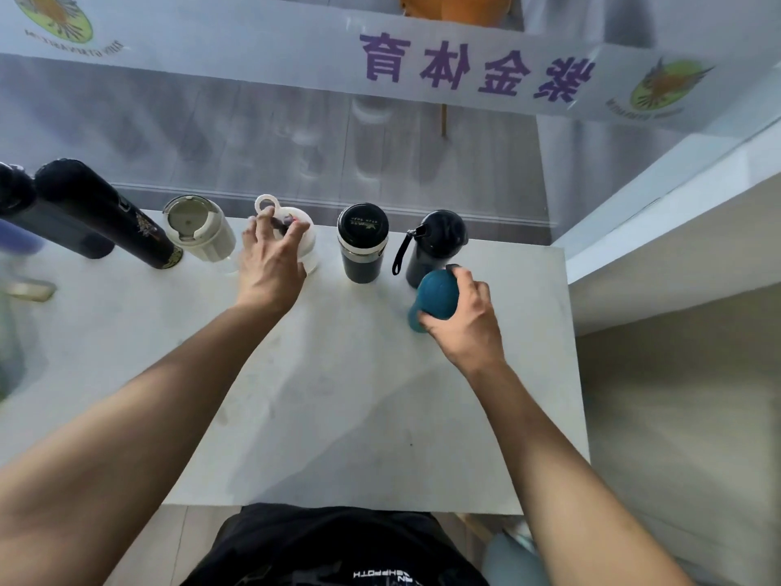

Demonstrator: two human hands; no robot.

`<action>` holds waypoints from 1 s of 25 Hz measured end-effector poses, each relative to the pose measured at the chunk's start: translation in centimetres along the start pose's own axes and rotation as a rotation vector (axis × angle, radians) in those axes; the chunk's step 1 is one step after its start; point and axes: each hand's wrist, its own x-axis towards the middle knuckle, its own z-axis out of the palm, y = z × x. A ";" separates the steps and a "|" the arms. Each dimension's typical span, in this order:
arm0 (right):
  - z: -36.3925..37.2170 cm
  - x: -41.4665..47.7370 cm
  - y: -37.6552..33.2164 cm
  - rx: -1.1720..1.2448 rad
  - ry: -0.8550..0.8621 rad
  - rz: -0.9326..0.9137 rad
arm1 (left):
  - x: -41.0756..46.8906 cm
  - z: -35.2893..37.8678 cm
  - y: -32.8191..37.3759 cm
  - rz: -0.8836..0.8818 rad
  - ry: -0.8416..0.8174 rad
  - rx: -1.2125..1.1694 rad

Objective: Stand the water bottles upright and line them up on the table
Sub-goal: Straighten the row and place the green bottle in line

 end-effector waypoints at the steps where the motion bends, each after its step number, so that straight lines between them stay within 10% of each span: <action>1: -0.9 0.4 0.8 -0.004 0.023 0.024 | -0.3 0.1 0.3 -0.009 0.009 0.026; 19: -6.2 8.7 4.7 0.030 0.114 0.112 | -4.3 -0.1 3.8 0.030 0.111 -0.027; 25: -5.2 6.2 3.8 -0.121 0.380 -0.153 | -6.5 -1.0 3.9 0.089 0.126 -0.024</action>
